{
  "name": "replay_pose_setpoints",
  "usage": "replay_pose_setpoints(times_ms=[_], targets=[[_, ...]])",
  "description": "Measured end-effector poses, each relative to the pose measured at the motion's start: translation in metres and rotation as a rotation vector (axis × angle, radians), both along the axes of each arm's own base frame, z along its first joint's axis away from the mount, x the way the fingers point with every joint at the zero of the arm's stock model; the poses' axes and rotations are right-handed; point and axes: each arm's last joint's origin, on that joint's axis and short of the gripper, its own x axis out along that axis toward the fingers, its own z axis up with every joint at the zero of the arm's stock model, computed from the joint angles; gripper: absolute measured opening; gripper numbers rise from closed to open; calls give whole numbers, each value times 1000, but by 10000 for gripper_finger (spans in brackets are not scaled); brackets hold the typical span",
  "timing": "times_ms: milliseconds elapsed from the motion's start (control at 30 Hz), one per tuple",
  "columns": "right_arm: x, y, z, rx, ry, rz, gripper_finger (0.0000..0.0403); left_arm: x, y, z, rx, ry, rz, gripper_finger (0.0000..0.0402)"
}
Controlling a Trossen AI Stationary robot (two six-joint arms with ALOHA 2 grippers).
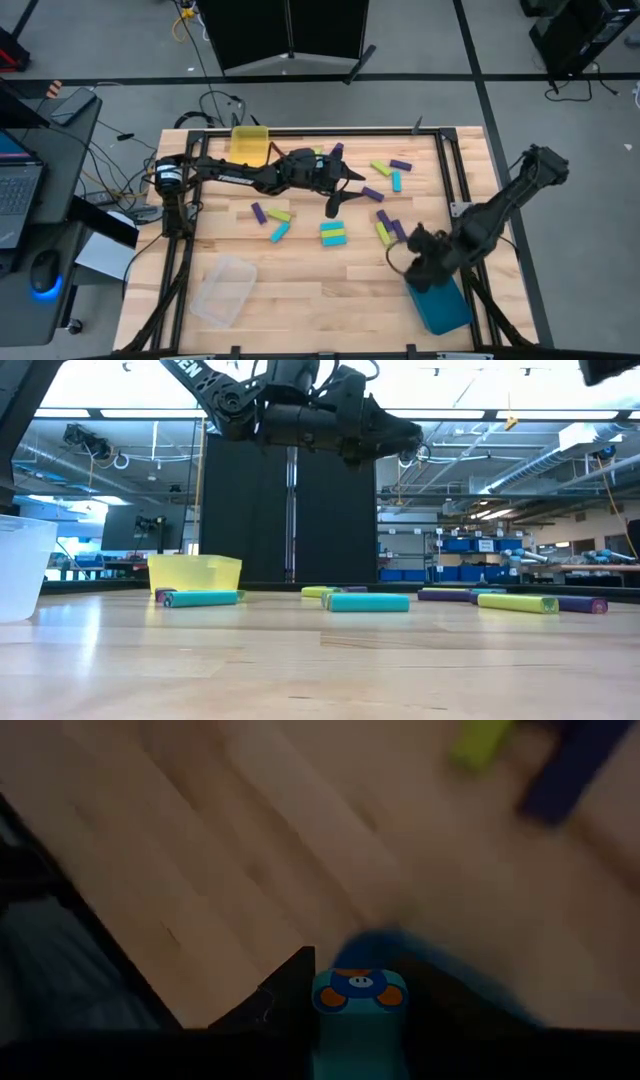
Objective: Sort blocks
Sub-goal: Put the blue block into the blue bin
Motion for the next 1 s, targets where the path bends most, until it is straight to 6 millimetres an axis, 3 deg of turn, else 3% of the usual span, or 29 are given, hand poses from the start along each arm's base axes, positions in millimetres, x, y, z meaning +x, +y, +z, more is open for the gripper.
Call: replay_pose_setpoints(times_ms=[233, 467, 1000], targets=[[-3, 27, -24, 10, 145, -62, 117, 0, -3, 3, 6, -26, -6, 229], [-5, 42, -42, 2, 250, -114, 117, 0, -3, 2, 6, -23, -6, 229], [-7, 46, -87, -7, 349, -207, 117, 0, -3, 1, 20, -15, -7, 229]])
